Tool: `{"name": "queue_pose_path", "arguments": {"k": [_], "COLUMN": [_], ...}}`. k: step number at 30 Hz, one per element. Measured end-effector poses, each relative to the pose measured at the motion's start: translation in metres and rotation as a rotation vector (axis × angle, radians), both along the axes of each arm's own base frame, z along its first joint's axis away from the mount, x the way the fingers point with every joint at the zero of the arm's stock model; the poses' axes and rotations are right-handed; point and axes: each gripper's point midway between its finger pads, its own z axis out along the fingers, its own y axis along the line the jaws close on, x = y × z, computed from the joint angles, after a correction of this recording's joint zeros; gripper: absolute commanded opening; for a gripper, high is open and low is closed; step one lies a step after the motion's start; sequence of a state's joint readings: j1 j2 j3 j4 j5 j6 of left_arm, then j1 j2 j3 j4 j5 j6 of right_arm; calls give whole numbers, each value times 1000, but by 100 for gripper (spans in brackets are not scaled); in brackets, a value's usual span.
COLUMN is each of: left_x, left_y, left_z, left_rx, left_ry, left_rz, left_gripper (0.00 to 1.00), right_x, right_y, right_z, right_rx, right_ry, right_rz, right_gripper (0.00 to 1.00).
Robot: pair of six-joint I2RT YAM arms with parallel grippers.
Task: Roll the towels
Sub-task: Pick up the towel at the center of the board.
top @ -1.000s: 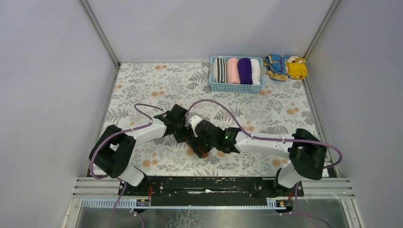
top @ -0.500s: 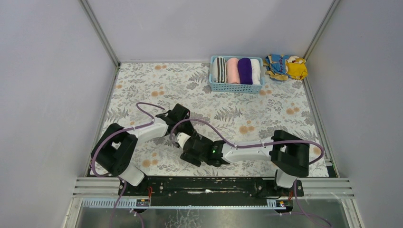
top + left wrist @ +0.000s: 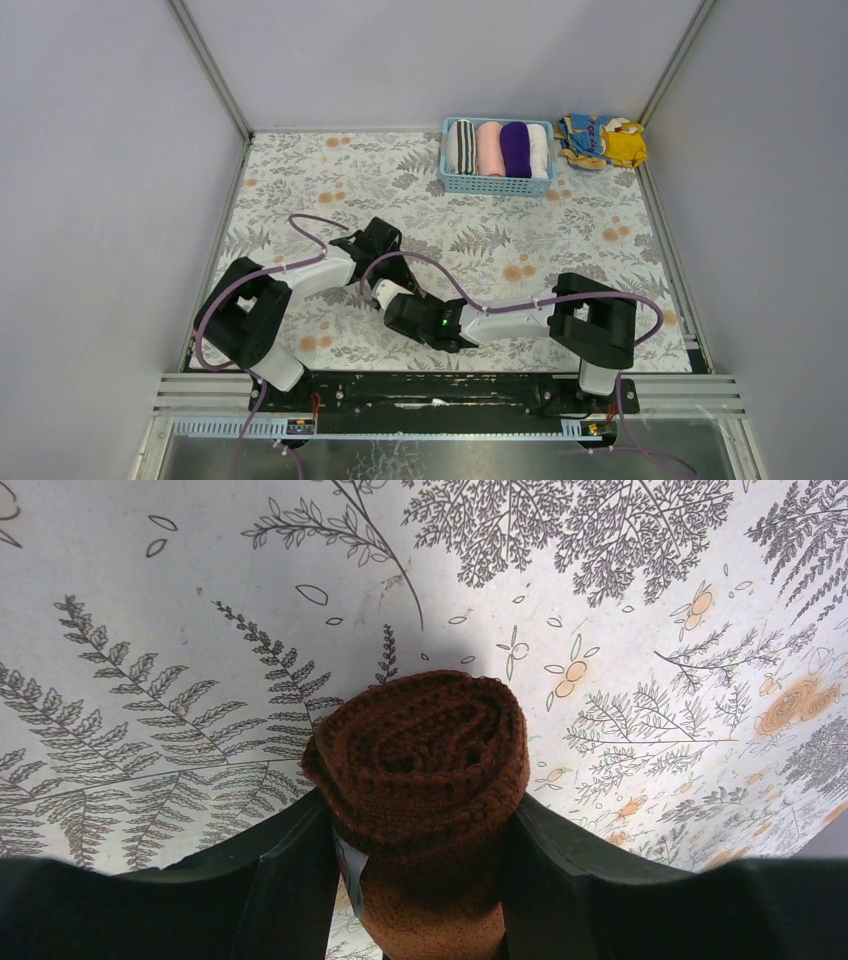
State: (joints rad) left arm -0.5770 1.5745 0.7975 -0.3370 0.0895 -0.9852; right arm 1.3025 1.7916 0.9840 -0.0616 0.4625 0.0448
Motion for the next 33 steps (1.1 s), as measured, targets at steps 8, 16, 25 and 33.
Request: {"name": "queue_pose_path", "arguments": {"k": [8,16,25,33], "left_x": [0,-6,77,61], "left_y": [-1,8,106,176], "left_z": [1,10,134,200], "left_rx": [8,28,69,247], "left_ry": [-2,15,-290,-502], "left_rz": [-12,-16,206,271], "left_gripper": [54,66,74,86], "right_x": [-3,-14,8,101], "right_y": [-6,-15,-61,-81], "right_z": [-3,2,21,103], "right_rx": [22,95,45,82], "right_ry": [44,133,219,42], "right_rz": [-67,-84,-198,-369], "right_gripper": [31,9,2,1]}}
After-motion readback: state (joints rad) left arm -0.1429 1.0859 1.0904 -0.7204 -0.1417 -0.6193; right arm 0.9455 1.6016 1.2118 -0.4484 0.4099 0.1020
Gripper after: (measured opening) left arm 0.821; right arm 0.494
